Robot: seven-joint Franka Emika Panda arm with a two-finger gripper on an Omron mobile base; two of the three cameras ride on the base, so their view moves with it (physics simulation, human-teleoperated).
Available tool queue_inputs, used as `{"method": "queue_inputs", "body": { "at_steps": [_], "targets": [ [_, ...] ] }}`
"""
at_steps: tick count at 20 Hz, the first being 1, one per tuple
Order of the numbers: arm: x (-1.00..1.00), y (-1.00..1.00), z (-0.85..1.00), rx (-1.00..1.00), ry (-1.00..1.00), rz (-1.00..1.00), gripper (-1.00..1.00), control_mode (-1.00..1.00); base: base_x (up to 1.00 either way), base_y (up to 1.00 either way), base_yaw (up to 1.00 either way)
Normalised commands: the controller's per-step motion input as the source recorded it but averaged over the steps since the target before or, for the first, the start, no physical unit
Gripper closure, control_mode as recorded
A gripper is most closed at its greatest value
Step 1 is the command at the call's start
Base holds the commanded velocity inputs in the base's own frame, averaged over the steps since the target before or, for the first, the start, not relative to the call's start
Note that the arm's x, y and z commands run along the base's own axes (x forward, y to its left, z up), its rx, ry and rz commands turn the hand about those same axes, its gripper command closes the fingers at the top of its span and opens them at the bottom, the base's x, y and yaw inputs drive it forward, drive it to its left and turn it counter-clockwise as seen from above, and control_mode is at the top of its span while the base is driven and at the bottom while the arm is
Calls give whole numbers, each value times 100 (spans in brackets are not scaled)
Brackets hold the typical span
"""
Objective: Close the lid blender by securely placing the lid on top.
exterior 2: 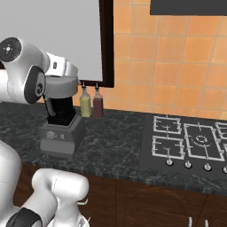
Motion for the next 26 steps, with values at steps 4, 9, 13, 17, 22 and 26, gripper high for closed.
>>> {"method": "queue_inputs", "body": {
  "at_steps": [4,9,13,17,22,26],
  "targets": [
    [26,50,70,-7,-1,0,100,-100,0,0,0],
    [53,42,14,-4,3,0,100,-100,0,0,0],
    [72,44,-1,-1,8,0,100,-100,0,0,0],
    [72,42,-1,-1,5,0,100,-100,0,0,0],
    [58,19,-2,0,2,0,100,-100,0,0,0],
    [63,7,-1,0,2,0,100,-100,0,0,0]
  ]
}}
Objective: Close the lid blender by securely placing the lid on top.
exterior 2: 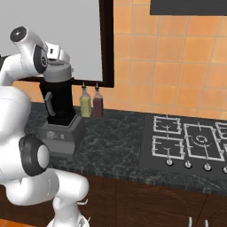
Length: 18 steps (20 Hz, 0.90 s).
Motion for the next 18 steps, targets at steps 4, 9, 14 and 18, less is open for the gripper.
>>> {"method": "queue_inputs", "body": {
  "at_steps": [4,9,14,18],
  "targets": [
    [65,3,0,0,5,0,100,-100,0,0,0],
    [42,6,-2,0,4,0,100,-100,0,0,0],
    [-19,0,0,0,-11,0,100,-100,0,0,0],
    [0,1,-7,0,-2,0,100,-100,0,0,0]
  ]
}}
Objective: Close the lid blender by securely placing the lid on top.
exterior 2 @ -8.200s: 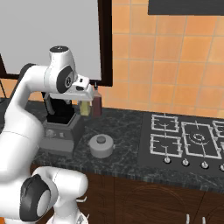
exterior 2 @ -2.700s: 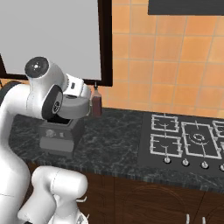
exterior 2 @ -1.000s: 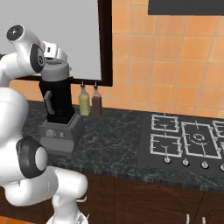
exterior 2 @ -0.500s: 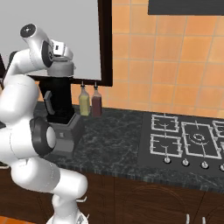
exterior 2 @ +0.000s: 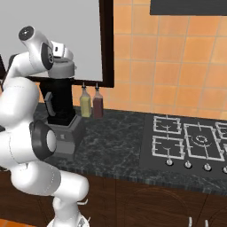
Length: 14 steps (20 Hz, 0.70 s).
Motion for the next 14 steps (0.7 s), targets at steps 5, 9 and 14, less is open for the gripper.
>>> {"method": "queue_inputs", "body": {
  "at_steps": [5,9,14],
  "targets": [
    [-25,0,-3,0,-10,0,100,-100,0,0,0],
    [-73,0,15,0,-6,0,100,-100,0,0,0],
    [-16,0,18,0,2,0,100,-100,0,0,0]
  ]
}}
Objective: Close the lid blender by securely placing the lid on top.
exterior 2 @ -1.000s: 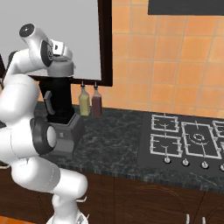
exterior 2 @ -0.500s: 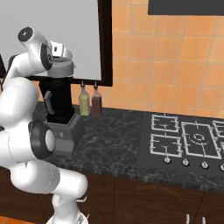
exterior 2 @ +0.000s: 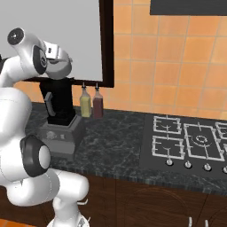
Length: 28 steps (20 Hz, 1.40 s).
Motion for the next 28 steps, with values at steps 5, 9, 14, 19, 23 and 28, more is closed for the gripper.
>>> {"method": "queue_inputs", "body": {
  "at_steps": [5,9,14,19,23,28],
  "targets": [
    [-1,0,45,0,4,0,100,-100,0,0,0],
    [-19,0,30,0,1,0,100,-100,0,0,0],
    [-30,-4,7,0,0,0,100,-100,0,0,0],
    [-21,-9,10,0,0,0,100,-100,0,0,0],
    [-28,-14,6,0,0,0,100,-100,0,0,0],
    [-25,-16,9,0,0,0,100,-100,0,0,0]
  ]
}}
